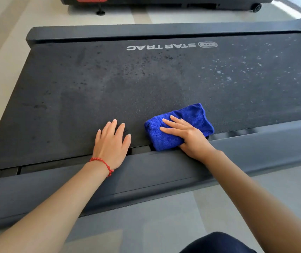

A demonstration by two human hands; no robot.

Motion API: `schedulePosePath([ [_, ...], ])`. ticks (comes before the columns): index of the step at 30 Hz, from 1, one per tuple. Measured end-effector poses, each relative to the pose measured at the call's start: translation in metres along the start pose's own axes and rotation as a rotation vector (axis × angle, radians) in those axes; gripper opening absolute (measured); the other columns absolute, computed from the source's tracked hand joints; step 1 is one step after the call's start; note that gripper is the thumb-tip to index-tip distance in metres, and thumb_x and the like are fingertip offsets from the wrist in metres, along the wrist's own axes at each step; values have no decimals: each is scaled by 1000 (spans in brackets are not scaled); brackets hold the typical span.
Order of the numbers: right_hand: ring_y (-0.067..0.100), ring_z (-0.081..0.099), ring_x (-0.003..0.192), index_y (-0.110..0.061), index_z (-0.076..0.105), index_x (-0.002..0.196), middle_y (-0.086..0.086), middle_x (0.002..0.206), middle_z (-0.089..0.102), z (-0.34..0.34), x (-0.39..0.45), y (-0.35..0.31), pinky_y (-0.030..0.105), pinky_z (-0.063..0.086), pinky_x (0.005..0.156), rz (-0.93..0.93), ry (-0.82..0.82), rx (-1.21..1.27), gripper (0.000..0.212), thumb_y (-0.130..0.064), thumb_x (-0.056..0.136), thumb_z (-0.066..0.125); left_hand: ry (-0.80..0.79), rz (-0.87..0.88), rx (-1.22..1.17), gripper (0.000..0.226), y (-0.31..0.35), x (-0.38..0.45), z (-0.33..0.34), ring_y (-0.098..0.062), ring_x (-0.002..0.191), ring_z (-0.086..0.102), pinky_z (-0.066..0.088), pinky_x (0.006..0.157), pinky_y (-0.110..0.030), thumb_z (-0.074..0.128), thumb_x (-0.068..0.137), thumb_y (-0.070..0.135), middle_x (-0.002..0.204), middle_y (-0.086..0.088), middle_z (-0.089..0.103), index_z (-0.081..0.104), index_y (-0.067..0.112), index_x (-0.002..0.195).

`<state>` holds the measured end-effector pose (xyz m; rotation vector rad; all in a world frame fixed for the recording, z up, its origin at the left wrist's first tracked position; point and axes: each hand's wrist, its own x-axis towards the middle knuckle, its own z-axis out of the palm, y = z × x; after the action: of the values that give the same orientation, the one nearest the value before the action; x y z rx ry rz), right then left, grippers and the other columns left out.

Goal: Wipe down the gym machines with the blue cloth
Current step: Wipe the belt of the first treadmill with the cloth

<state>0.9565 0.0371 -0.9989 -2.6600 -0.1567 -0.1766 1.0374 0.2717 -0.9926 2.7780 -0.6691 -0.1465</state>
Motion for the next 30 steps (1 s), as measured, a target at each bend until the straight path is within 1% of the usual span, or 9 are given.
schedulePosePath([
  [3, 11, 20, 139, -28, 50, 131, -13, 144, 34, -4, -2, 0, 29, 16, 114, 34, -35, -8, 80, 21, 68, 43, 3, 63, -25, 50, 19, 5, -5, -20, 142, 6, 4, 112, -40, 30, 100, 34, 155, -7, 14, 26, 15, 146],
  [7, 12, 20, 140, -31, 47, 133, -18, 144, 29, -8, -3, 9, 33, 18, 113, 40, -54, -51, 86, 21, 64, 41, -10, 180, -11, 52, 41, 15, 1, -18, 142, 2, 3, 113, -39, 25, 100, 36, 156, -5, 10, 21, 16, 147],
  [12, 12, 20, 137, -24, 48, 132, -14, 142, 31, -16, -7, 18, 35, 12, 116, 224, 60, -82, 85, 24, 62, 39, -61, 219, 50, 55, 64, 23, 14, -21, 143, 1, 2, 112, -43, 25, 100, 39, 156, -7, 7, 17, 14, 148],
  [15, 13, 21, 138, -22, 48, 133, -10, 143, 33, -14, -5, 16, 33, 9, 116, 263, 78, -120, 86, 23, 60, 41, -54, 280, 57, 57, 73, 30, 18, -22, 143, 0, 2, 112, -44, 26, 99, 39, 156, -8, 7, 15, 12, 148],
  [19, 12, 19, 138, -23, 46, 134, -10, 144, 32, -15, -3, 11, 29, 7, 114, 293, 60, -151, 88, 23, 58, 43, -60, 275, 29, 58, 67, 34, 26, -23, 143, 0, 0, 113, -43, 27, 99, 39, 156, -9, 6, 16, 11, 148],
  [21, 13, 19, 138, -24, 46, 134, -8, 146, 33, -15, -2, 9, 29, 7, 114, 312, 57, -164, 88, 22, 59, 44, -58, 284, -4, 57, 65, 35, 29, -25, 142, 7, 3, 113, -44, 34, 97, 37, 155, -12, 14, 24, 8, 146],
  [25, 15, 20, 139, -23, 46, 134, -10, 145, 31, -14, -1, 8, 26, 4, 114, 338, 66, -161, 85, 21, 61, 46, -3, 287, -67, 52, 64, 36, 36, -34, 124, 46, 33, 101, -53, 67, 79, 30, 132, -21, 51, 60, -1, 120],
  [27, 12, 19, 139, -23, 47, 134, -12, 144, 30, -14, 0, 7, 25, 4, 114, 337, 78, -151, 84, 21, 62, 46, 17, 294, -62, 48, 64, 36, 37, -36, 118, 52, 38, 96, -55, 64, 77, 30, 124, -22, 57, 64, -2, 112],
  [30, 10, 19, 137, -22, 48, 133, -11, 143, 32, -11, -1, 9, 27, 6, 114, 312, 108, -132, 84, 20, 60, 44, 16, 304, -48, 53, 65, 36, 38, -37, 115, 53, 39, 94, -56, 45, 79, 35, 122, -23, 58, 64, -3, 110],
])
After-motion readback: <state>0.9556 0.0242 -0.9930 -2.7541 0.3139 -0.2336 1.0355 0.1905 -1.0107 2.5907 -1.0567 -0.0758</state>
